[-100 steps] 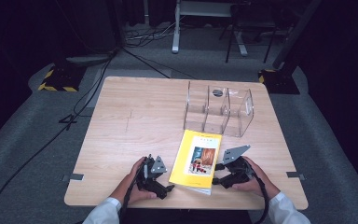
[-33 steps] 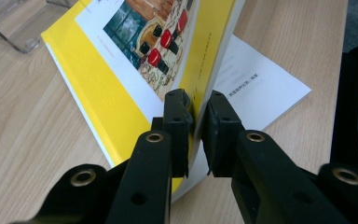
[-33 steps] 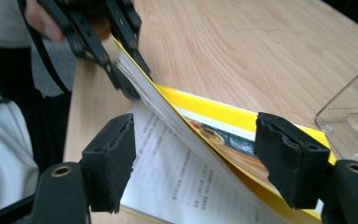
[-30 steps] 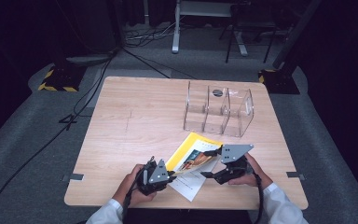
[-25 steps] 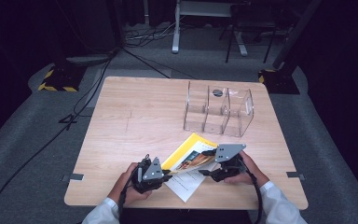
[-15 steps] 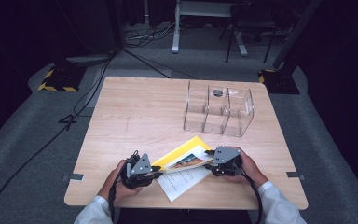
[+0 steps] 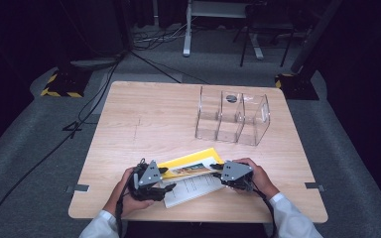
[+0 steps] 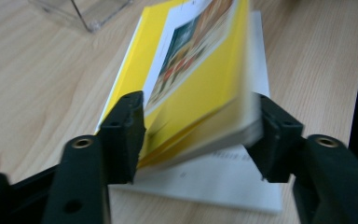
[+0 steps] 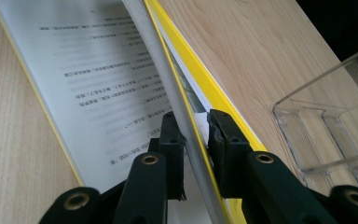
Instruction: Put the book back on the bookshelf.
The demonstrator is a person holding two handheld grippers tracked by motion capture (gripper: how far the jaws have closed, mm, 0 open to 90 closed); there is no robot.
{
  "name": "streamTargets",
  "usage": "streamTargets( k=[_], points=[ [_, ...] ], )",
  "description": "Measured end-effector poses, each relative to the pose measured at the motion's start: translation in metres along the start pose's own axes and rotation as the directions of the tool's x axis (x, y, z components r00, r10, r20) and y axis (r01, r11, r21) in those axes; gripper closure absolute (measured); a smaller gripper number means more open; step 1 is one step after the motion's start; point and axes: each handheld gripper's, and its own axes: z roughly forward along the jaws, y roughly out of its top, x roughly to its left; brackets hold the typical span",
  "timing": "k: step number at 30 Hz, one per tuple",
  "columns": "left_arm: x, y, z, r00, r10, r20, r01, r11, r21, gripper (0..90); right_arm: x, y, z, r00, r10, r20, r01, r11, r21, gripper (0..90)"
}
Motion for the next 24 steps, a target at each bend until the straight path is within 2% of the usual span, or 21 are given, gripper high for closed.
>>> streamTargets(
  k=[1,3,4,5,6,7,8,12,14,17,20,22,24],
  points=[
    [-0.005,0.005,0.002,0.9997,0.02,-0.015,-0.02,0.9998,0.004,39.3,0.001,0.001,0.0,1.0,-0.002,-0.002,0.002,1.0,0.001,76.9],
    [-0.01,0.01,0.007,0.9971,0.027,-0.071,-0.025,0.9993,0.026,37.6,0.003,0.005,0.002,0.9999,-0.007,-0.01,0.007,1.0,0.003,77.7],
    [-0.011,0.01,0.009,0.9963,0.025,-0.083,-0.023,0.9994,0.024,40.8,0.003,0.007,0.003,0.9999,-0.006,-0.014,0.006,1.0,0.003,77.8],
    [-0.01,0.01,0.011,0.9938,0.041,-0.103,-0.037,0.9985,0.04,48.0,0.004,0.007,0.003,0.9998,-0.008,-0.017,0.008,1.0,0.002,77.8],
    [-0.009,0.009,0.011,0.9923,0.051,-0.113,-0.046,0.9977,0.05,59.1,0.004,0.008,0.004,0.9997,-0.009,-0.022,0.009,1.0,0.001,77.6],
    [-0.008,0.007,0.011,0.9917,0.057,-0.116,-0.051,0.9975,0.048,66.0,0.004,0.008,0.005,0.9997,-0.008,-0.025,0.008,1.0,0.004,77.1],
    [-0.007,0.005,0.01,0.9932,0.056,-0.102,-0.051,0.9976,0.047,69.1,0.005,0.008,0.005,0.9995,-0.004,-0.031,0.004,1.0,0.005,76.2],
    [-0.005,-0.001,0.012,0.9946,0.079,-0.067,-0.074,0.9939,0.082,74.4,-0.002,0.001,0.007,0.9944,0.065,-0.084,-0.068,0.997,-0.028,66.7],
    [-0.003,-0.004,0.011,0.9954,0.074,-0.061,-0.069,0.9943,0.082,74.5,-0.004,-0.003,0.008,0.9935,0.075,-0.085,-0.078,0.997,-0.03,65.8],
    [0.005,-0.01,0.005,0.9968,0.057,-0.056,-0.053,0.9959,0.074,74.4,-0.011,-0.019,0.009,0.987,0.123,-0.103,-0.128,0.991,-0.045,65.7],
    [0.014,-0.014,-0.001,0.9993,0.016,-0.032,-0.015,0.9986,0.051,73.9,-0.018,-0.024,0.006,0.9788,0.177,-0.102,-0.189,0.975,-0.115,66.6],
    [0.02,-0.015,-0.003,0.999,-0.011,-0.042,0.013,0.9986,0.051,71.9,-0.016,-0.02,0.006,0.9857,0.145,-0.086,-0.155,0.981,-0.116,70.1],
    [0.027,-0.016,-0.006,0.9974,-0.037,-0.062,0.041,0.9978,0.053,67.2,-0.008,-0.014,0.008,0.9941,0.086,-0.066,-0.093,0.991,-0.101,74.7]
  ],
)
